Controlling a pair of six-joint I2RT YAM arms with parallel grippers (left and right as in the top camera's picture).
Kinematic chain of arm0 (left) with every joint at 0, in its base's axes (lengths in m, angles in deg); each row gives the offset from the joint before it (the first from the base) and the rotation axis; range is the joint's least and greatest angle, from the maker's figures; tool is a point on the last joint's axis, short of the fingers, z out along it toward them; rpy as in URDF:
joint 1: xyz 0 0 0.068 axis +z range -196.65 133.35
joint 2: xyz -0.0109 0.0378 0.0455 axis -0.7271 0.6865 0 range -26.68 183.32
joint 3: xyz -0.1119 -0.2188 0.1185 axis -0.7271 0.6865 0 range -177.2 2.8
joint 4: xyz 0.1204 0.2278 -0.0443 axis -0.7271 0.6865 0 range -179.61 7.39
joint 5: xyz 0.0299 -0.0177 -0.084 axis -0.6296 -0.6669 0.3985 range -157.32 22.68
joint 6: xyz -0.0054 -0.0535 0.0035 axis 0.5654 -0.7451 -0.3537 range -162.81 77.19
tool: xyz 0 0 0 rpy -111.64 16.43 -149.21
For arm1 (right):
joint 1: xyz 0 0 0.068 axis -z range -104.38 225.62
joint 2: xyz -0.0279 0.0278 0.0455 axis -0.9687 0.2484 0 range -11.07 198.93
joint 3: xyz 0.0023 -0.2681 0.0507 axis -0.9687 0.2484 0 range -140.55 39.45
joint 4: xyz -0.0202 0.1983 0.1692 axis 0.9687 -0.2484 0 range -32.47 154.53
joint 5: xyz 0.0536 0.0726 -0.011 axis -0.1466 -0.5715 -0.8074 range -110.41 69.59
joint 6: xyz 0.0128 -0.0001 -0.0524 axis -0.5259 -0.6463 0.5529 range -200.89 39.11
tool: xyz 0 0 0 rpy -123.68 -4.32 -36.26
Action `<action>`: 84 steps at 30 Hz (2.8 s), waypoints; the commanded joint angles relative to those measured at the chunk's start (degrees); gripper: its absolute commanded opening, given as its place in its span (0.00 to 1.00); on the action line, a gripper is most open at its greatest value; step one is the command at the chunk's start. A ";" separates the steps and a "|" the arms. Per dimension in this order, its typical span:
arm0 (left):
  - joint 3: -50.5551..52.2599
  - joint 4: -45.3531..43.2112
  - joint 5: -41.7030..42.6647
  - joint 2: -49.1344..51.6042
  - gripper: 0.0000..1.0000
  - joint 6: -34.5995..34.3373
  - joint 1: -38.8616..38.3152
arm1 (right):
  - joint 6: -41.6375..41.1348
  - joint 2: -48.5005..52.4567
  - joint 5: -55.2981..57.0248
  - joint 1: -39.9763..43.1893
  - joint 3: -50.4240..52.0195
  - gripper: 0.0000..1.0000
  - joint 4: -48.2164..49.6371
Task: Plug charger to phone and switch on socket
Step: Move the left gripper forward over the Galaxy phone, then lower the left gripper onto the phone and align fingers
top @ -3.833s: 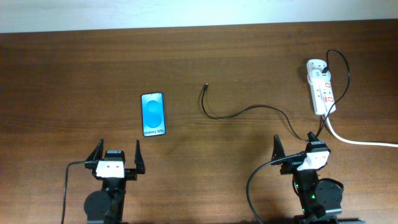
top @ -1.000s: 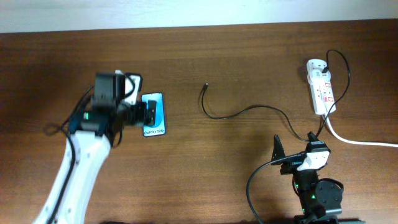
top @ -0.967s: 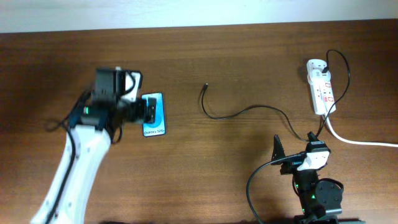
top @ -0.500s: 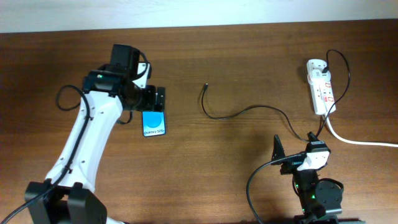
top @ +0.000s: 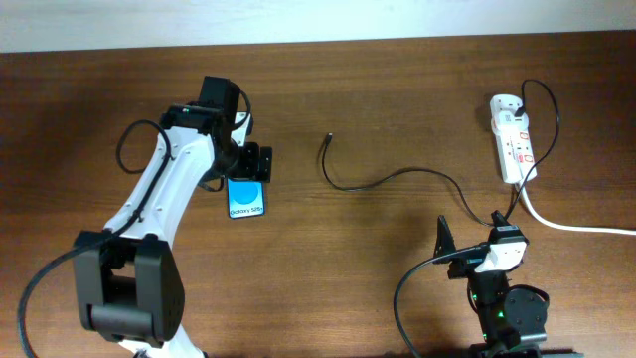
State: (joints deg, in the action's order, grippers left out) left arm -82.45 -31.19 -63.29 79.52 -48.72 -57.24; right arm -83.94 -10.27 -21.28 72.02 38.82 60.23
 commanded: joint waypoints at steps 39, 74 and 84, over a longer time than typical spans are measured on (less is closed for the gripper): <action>-1.05 -3.74 -6.40 7.28 0.99 2.86 -1.14 | -0.24 -0.59 0.50 -0.52 0.31 0.98 -0.26; -1.05 -5.22 -2.32 11.08 0.99 -2.27 1.55 | -0.24 -0.59 0.50 -0.52 0.31 0.98 -0.26; -1.05 -5.22 -2.05 11.13 0.99 -2.40 2.60 | -0.24 -0.59 0.50 -0.52 0.31 0.98 -0.26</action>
State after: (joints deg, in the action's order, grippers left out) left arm -82.50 -36.33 -65.82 90.34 -50.23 -54.81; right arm -83.90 -10.27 -21.28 72.02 38.82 60.23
